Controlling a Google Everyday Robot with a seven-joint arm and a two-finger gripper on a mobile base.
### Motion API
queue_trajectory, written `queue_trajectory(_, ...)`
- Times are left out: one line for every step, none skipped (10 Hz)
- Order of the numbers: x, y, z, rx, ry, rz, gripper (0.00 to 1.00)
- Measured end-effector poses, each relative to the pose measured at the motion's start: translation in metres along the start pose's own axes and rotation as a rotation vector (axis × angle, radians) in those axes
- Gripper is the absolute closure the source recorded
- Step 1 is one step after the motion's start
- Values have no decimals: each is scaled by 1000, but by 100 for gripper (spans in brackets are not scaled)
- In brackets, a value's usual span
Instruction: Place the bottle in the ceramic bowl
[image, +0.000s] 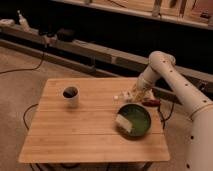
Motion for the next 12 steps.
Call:
queue_trajectory(-5,-13,2,8,-27,1,78)
queue_trajectory(-7,-22,5,13,-47,0,69)
queue_trajectory(-14,-37,7,19,-77,2,57)
queue_trajectory(-19,-49,10,24,-102,5,48)
queue_trajectory(-26,-65,13,30,-132,6,36)
queue_trajectory(-31,-76,15,35,-153,7,28)
queue_trajectory(-38,-90,18,41,-181,8,21)
queue_trajectory(-43,-103,20,44,-205,9,20)
queue_trajectory(-48,-110,21,46,-217,11,20)
queue_trajectory(-49,-114,22,48,-223,10,20)
queue_trajectory(-47,-113,22,47,-224,7,20)
queue_trajectory(-46,-112,22,47,-223,6,20)
